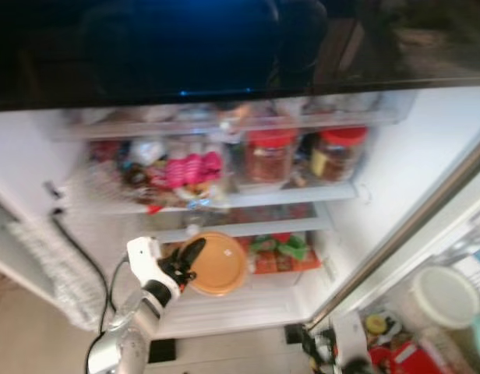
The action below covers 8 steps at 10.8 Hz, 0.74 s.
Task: Restocking fridge
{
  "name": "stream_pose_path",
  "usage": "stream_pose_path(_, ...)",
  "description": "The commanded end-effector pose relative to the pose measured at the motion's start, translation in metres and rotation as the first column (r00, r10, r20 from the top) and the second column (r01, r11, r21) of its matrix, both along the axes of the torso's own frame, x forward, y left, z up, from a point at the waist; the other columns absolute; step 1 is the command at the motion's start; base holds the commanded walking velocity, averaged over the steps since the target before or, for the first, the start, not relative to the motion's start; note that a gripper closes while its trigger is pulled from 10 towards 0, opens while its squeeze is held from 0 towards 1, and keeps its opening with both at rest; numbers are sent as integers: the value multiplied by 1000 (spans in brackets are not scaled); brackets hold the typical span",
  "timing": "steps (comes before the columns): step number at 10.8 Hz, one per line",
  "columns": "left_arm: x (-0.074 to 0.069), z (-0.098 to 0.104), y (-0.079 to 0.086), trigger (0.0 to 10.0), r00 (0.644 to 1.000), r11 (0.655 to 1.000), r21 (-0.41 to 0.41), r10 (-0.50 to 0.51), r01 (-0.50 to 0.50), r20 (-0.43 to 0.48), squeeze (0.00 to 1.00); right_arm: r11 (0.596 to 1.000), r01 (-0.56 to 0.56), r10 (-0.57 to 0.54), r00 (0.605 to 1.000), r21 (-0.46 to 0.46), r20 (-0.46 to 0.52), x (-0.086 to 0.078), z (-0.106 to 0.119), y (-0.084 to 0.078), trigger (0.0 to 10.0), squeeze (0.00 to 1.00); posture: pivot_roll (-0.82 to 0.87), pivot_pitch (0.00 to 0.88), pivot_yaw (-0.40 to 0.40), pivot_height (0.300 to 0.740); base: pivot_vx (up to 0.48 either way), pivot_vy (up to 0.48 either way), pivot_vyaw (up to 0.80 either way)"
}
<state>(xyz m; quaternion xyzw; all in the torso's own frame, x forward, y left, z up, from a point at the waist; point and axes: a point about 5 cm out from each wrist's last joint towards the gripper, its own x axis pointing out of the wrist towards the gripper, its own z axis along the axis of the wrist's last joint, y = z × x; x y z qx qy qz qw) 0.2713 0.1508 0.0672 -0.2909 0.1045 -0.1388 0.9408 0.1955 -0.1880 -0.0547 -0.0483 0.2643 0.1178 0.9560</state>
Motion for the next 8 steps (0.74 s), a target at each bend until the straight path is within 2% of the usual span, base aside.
stream_pose_path(1,-2,-2,-2,10000,1000,1000,14,-5,5,-4,0,1000,23,-23,1000,-4,-11,-6,-3,-5,10000,0,-184,76,-32,740,0,0,0)
stream_pose_path(5,-2,-2,-3,10000,1000,999,31,-9,9,-1,0,999,53,-53,998,3,22,-2,2,-5,10000,0,-183,74,-30,740,0,0,0)
stream_pose_path(8,-1,-2,-3,10000,1000,1000,24,-9,9,-2,0,984,142,-153,983,104,106,13,15,-9,10000,0,-182,74,-29,740,0,0,0)
